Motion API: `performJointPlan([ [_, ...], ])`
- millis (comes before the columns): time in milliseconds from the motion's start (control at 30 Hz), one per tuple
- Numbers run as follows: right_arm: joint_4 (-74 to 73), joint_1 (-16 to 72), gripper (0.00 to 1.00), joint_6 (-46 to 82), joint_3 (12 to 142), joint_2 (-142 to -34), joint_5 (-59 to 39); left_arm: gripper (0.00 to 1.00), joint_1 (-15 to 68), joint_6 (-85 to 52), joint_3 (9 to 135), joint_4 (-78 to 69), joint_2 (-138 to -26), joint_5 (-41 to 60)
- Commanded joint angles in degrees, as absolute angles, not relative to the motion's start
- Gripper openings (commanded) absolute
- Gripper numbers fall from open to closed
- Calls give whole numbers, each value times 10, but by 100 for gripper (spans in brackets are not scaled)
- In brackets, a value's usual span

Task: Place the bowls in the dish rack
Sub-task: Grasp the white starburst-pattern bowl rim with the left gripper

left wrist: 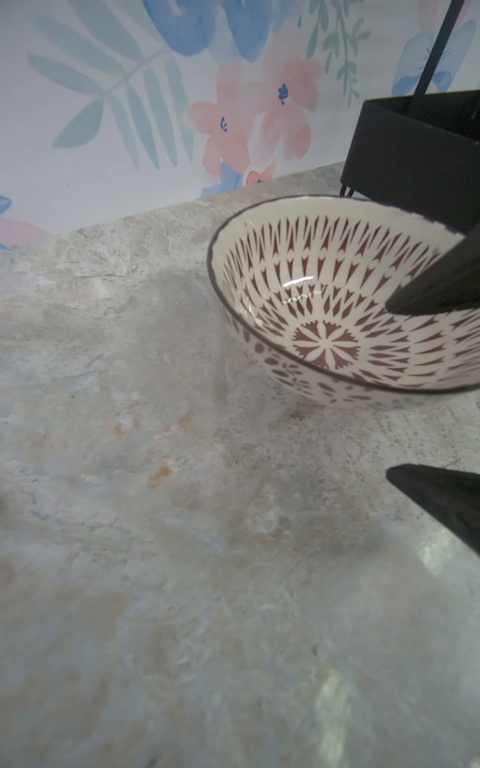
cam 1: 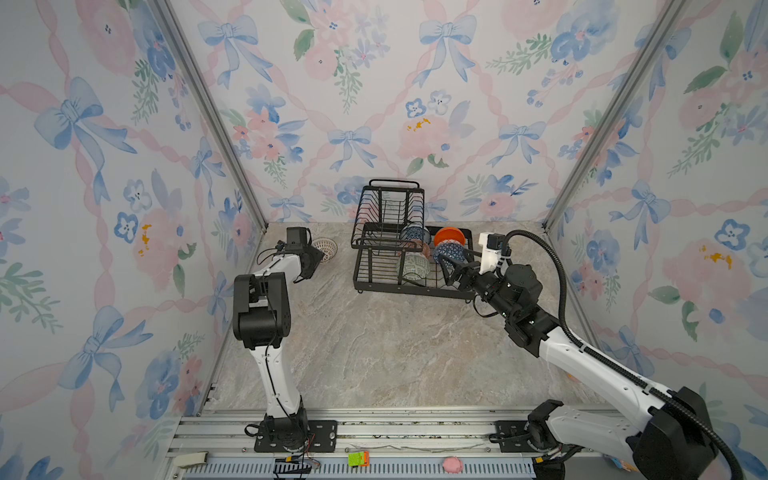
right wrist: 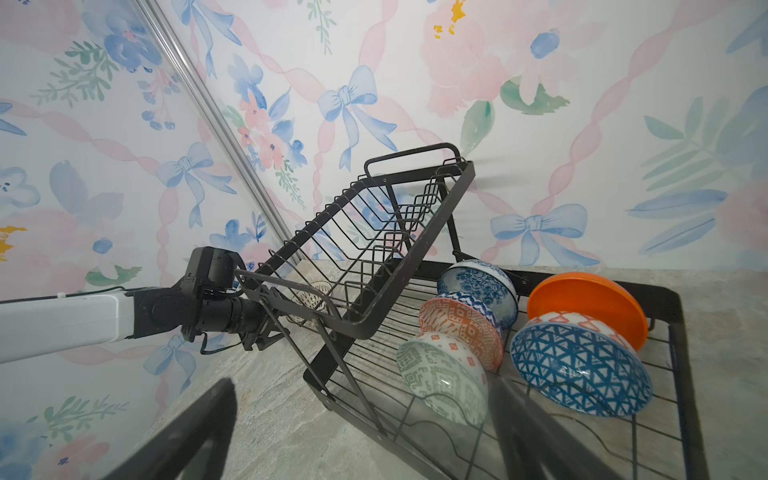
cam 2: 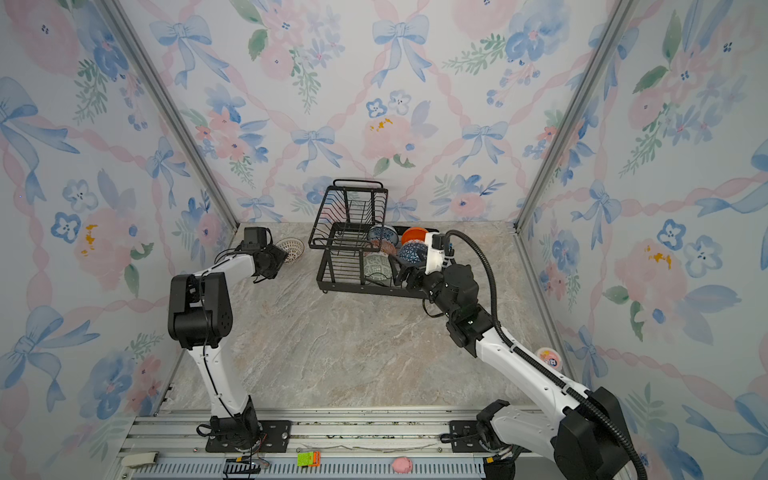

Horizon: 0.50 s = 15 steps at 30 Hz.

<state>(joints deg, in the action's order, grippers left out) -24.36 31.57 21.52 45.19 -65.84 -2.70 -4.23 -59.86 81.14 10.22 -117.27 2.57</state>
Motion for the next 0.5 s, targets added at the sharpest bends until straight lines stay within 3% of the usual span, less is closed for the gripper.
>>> performJointPlan([
  [0,-291,324,97,206,449,-656,-59,55,-49,-591,817,118,-1183,8],
  [233,-284,327,97,200,451,-657,-54,27,-50,-574,814,117,-1194,15],
  [467,-283,327,97,200,450,-658,-48,11,-50,-559,815,117,-1190,16],
])
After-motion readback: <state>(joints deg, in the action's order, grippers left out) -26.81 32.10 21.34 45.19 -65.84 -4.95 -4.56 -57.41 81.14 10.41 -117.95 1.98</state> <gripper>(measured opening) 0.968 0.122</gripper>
